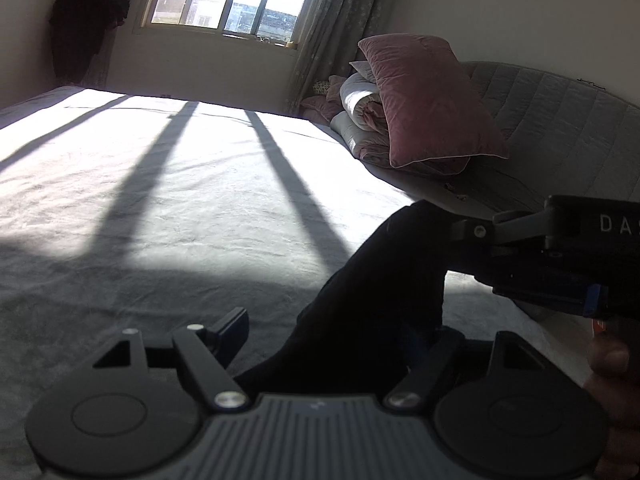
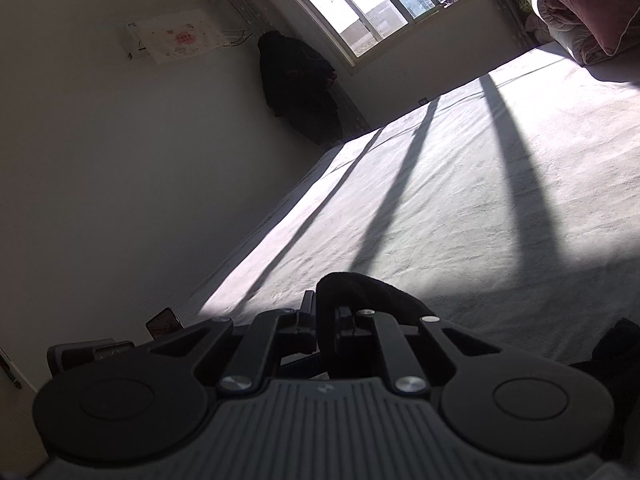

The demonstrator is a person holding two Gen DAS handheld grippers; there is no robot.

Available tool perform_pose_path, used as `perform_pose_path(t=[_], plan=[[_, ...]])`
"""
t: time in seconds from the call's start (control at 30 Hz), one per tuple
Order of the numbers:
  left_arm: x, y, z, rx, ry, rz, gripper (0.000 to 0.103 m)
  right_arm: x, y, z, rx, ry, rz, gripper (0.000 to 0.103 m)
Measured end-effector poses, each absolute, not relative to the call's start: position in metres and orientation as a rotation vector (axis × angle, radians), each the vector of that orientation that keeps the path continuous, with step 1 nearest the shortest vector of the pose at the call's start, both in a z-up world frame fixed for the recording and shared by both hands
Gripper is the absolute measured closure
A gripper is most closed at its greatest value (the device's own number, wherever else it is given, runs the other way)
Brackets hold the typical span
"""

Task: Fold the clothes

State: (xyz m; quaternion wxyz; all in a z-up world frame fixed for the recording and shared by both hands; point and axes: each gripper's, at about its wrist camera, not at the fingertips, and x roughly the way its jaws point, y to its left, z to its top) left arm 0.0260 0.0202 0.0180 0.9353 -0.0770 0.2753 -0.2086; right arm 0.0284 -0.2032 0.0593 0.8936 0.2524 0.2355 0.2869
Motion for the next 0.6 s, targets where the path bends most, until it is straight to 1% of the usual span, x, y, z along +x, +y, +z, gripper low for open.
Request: perform_pose_path(t=[0.07,0.1,0.2,0.33,0.37,0.4,0.43,0.47,0.6], plan=[[0.031,0.024,0.016,-0.173,0.583,-0.393,0.084,0.029,-0.201,0.057,0.494,0.513,0.589,0.092],[0.032,0.028,0.016,-0.19,0.589,-0.377,0.09,0.03,-0.201,0.055,0.478,0.527,0.584,0.091],[0.032,0.043,0.017,-0.216,0.587,-0.327,0.093,0.032,-0.203,0.046,0.444,0.58,0.573,0.087],[0.028,0.071,0.02,-0.252,0.571,-0.275,0.093,0.029,-0.208,0.038,0.367,0.619,0.544,0.084],[0.027,0.078,0.021,-0.266,0.568,-0.266,0.093,0.028,-0.211,0.037,0.351,0.628,0.535,0.076],[0.025,0.086,0.021,-0.278,0.565,-0.257,0.093,0.027,-0.213,0.035,0.338,0.634,0.527,0.059],[0.024,0.093,0.021,-0.286,0.566,-0.246,0.094,0.026,-0.215,0.033,0.328,0.637,0.521,0.052],[0.022,0.101,0.021,-0.292,0.568,-0.234,0.094,0.025,-0.216,0.031,0.312,0.643,0.518,0.05],[0.016,0.124,0.016,-0.297,0.591,-0.187,0.094,0.021,-0.216,0.022,0.222,0.669,0.499,0.05]])
